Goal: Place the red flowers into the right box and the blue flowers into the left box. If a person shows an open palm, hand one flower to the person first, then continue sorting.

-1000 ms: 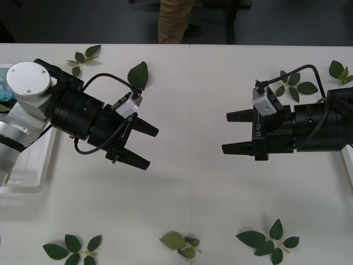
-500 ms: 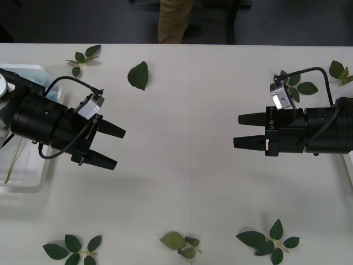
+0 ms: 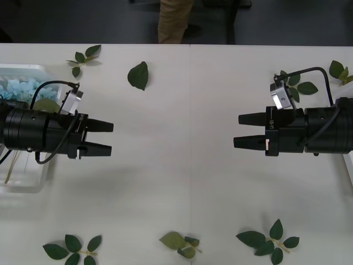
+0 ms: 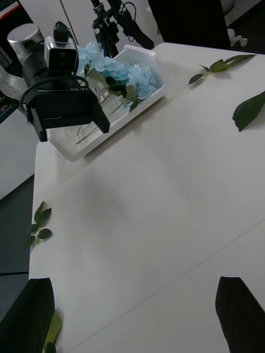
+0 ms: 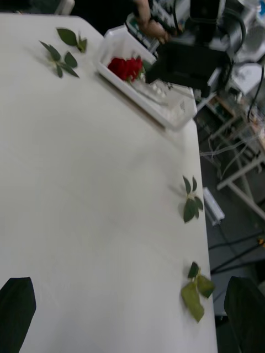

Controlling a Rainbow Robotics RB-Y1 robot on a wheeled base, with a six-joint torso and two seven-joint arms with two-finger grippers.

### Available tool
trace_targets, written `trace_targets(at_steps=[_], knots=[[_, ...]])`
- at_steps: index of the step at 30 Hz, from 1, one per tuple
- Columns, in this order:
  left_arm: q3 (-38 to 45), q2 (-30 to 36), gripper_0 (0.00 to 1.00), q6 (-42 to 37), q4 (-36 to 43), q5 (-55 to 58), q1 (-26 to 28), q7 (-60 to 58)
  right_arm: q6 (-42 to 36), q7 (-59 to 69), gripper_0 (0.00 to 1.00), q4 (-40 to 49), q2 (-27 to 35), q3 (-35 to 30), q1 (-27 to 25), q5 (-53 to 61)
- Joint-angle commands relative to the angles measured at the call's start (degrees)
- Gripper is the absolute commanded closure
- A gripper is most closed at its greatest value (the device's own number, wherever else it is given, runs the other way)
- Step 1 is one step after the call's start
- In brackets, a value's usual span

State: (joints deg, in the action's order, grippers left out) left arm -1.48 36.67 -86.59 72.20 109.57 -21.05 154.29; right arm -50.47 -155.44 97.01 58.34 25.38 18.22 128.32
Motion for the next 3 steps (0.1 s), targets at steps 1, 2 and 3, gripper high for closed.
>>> trace_targets(at_steps=[1, 2, 3], knots=[[1.48, -0.37, 0.0, 0.45, -6.98, 4.6, 1.1, 0.71, 0.02, 0.44, 0.15, 0.2, -0.24, -1.03, -0.55, 0.8], [1.56, -0.37, 0.0, 0.8, -7.16, 4.95, 1.1, 0.71, 0.02, 0.44, 0.15, 0.2, -0.24, -1.03, -0.55, 0.8], [1.56, -0.37, 0.0, 0.89, -7.24, 5.04, 1.1, 0.71, 0.02, 0.44, 0.15, 0.2, -0.24, -1.03, -0.55, 0.8]])
